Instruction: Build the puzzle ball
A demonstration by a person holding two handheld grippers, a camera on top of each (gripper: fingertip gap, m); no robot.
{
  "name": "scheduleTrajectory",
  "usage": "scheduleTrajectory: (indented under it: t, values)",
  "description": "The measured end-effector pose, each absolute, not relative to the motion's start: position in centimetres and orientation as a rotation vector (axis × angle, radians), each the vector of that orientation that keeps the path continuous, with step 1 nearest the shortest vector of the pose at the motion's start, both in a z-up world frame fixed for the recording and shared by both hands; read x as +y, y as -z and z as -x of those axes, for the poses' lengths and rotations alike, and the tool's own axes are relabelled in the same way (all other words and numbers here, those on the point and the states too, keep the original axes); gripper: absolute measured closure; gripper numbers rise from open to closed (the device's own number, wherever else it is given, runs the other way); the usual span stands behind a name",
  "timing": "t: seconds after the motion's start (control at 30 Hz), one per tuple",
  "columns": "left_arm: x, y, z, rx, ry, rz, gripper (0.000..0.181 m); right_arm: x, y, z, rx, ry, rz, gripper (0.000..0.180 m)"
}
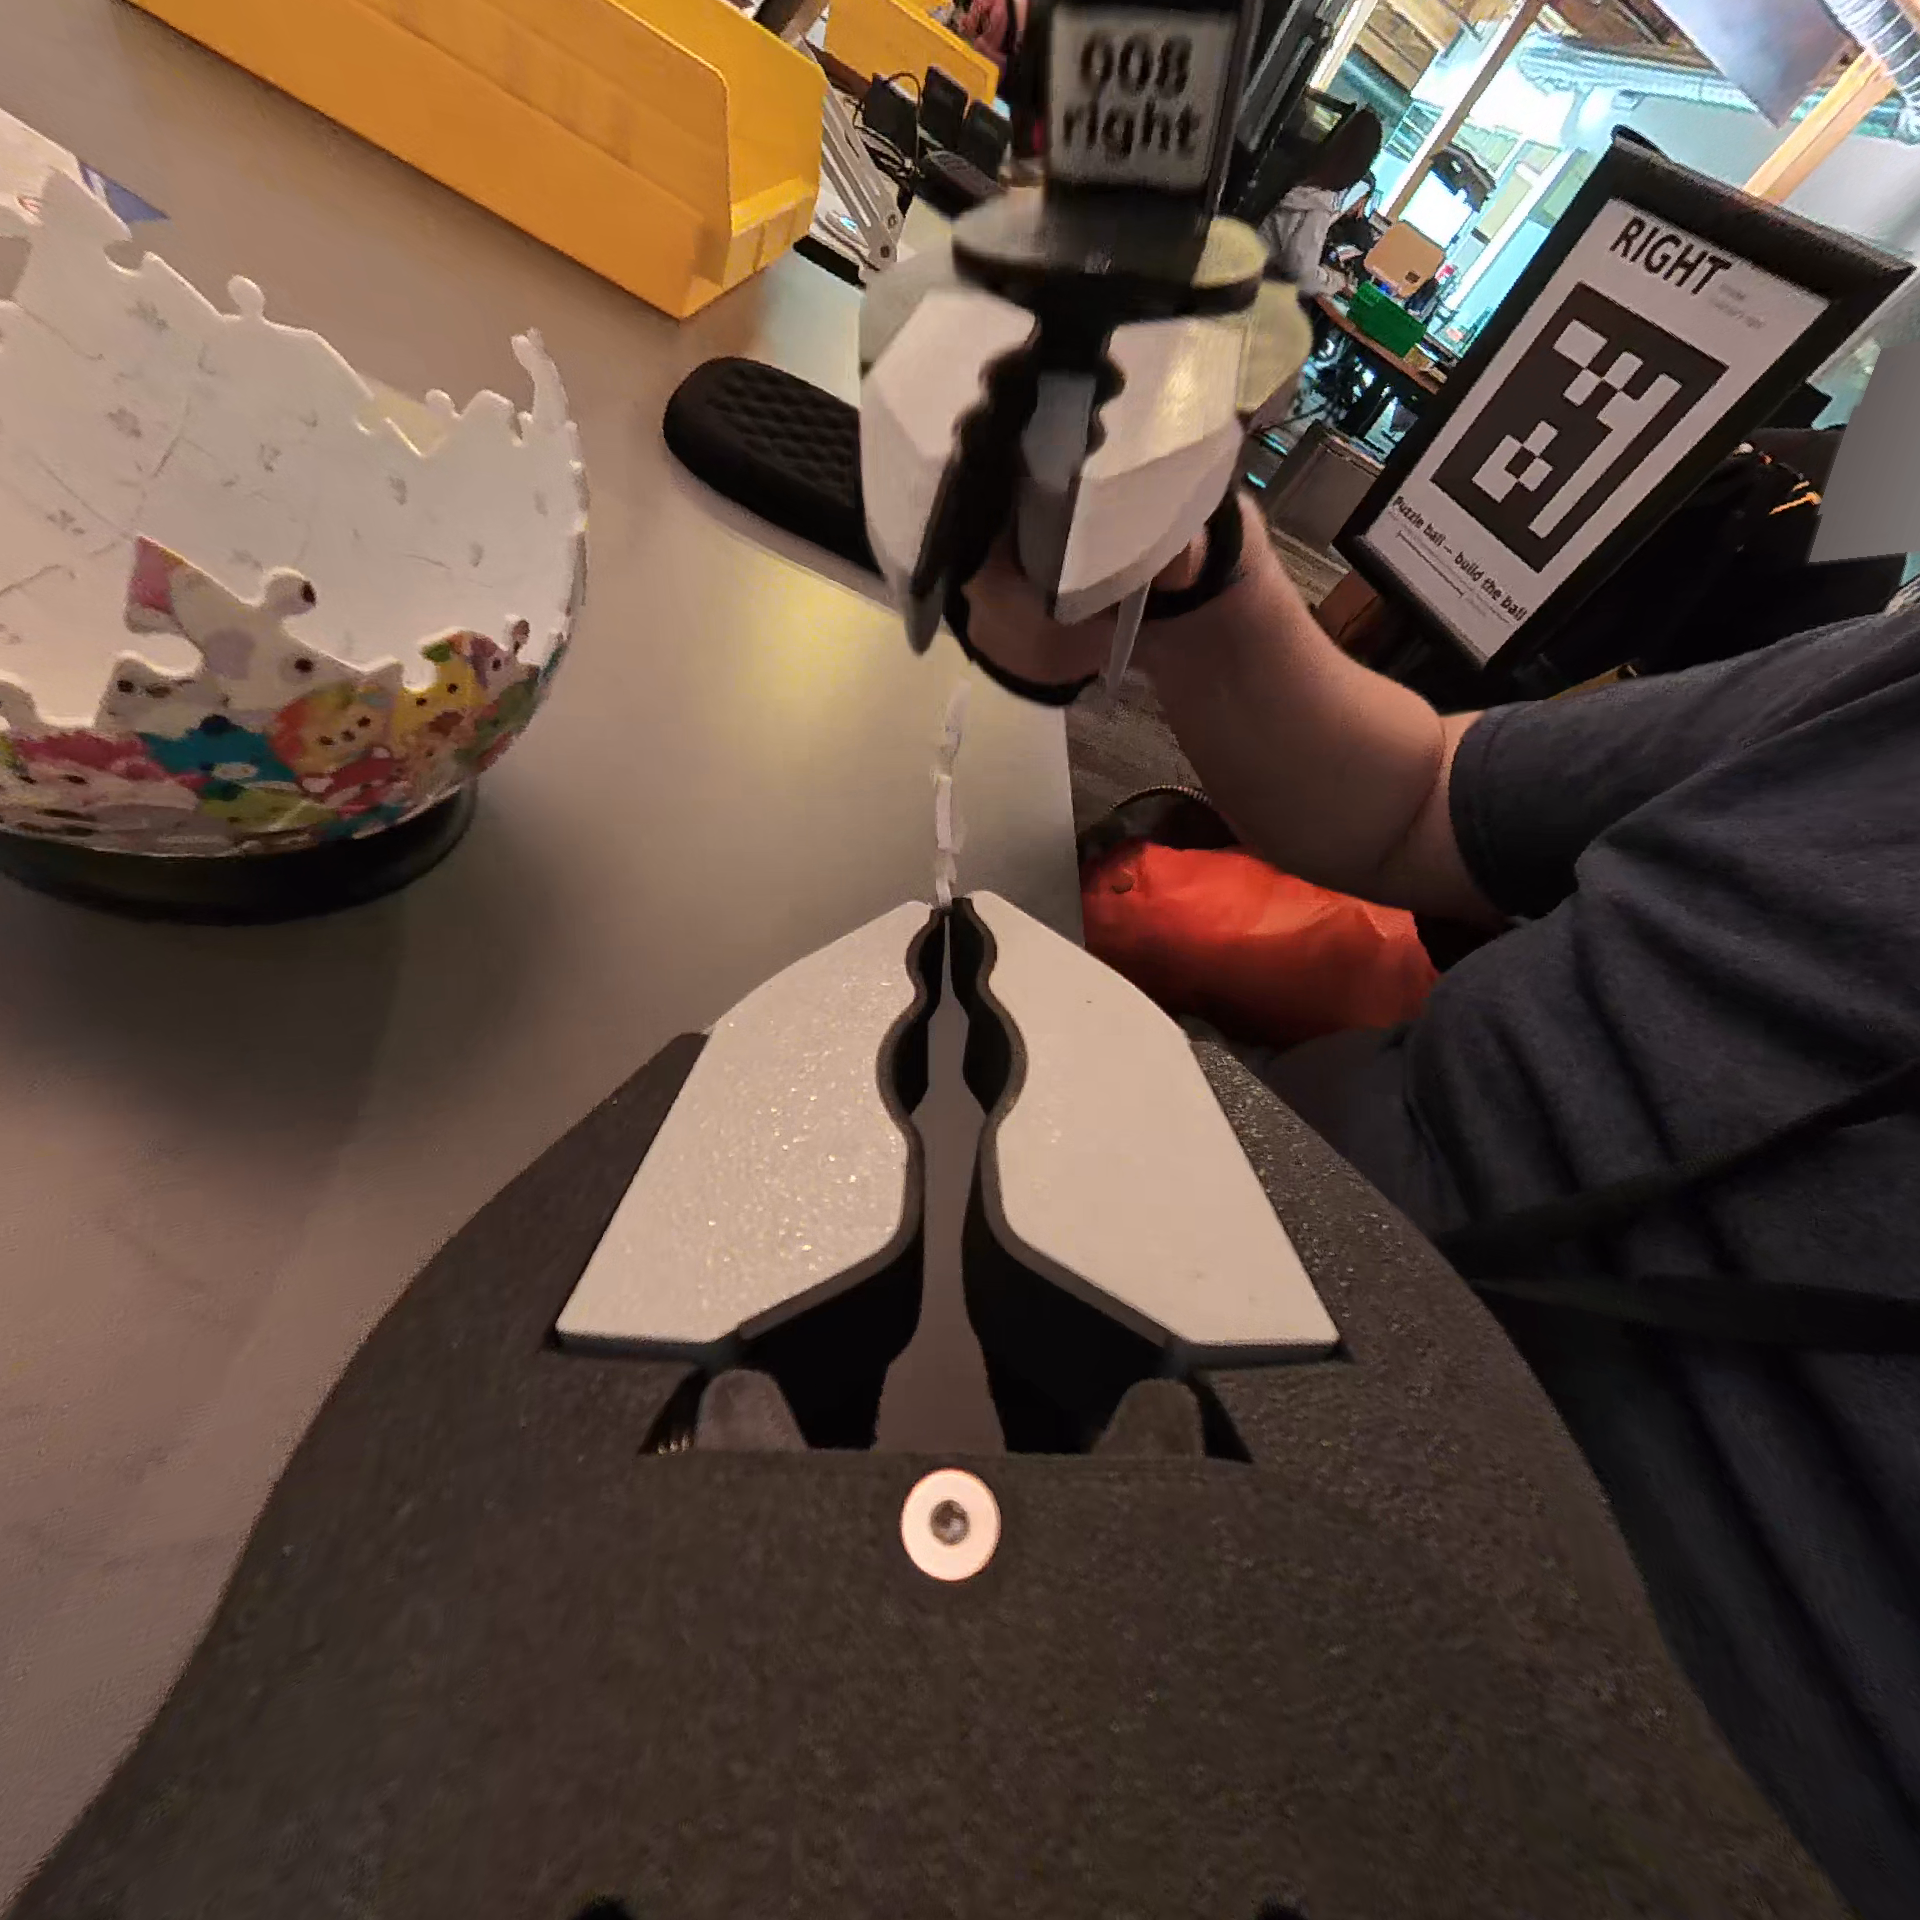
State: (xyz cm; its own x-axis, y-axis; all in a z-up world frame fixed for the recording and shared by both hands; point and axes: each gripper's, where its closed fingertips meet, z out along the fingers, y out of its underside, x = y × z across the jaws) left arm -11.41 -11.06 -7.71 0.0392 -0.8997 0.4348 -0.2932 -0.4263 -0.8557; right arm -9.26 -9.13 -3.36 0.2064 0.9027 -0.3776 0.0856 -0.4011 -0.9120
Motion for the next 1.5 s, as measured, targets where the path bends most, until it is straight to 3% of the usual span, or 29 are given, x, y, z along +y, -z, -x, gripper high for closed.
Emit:
scheduleTrajectory:
  t: [0.53, 0.63, 0.83, 1.0, 1.23, 1.37, 1.5]
  values:
    - [-12.2, 8.5, 11.2, 1.294, 1.395, 1.779, 0.18, -10.2, 6.2, 11.2, -1.321, -1.125, 1.952, 0.159]
    - [-12.2, 8.5, 11.2, 1.296, 1.402, 1.779, 0.18, -10.5, 6.5, 11.3, -1.344, -1.162, 1.928, 0.177]
    - [-12.5, 8.6, 11.1, 1.32, 1.407, 1.757, 0.179, -10.7, 6.9, 11.1, -1.289, -1.239, 1.944, 0.177]
    - [-12.4, 9.2, 11.4, 1.335, 1.38, 1.795, 0.16, -9.9, 6.1, 9.7, -1.162, -1.261, 1.956, 0.177]
    - [-9.7, 7.5, 14.2, 1.193, 1.31, 1.79, 0.159, -0.9, -0.5, 2.0, -0.811, -0.971, 2.07, 0.177]
    - [-7.2, 7.6, 14.6, 1.1, 1.212, 1.828, 0.157, 4.3, 0.9, 0.2, -0.716, -0.84, 2.297, 0.177]
    - [-4.1, 8.4, 14.0, 1.119, 1.047, 1.862, 0.138, 6.1, 4.4, 0.7, -0.748, -0.712, 2.462, 0.177]
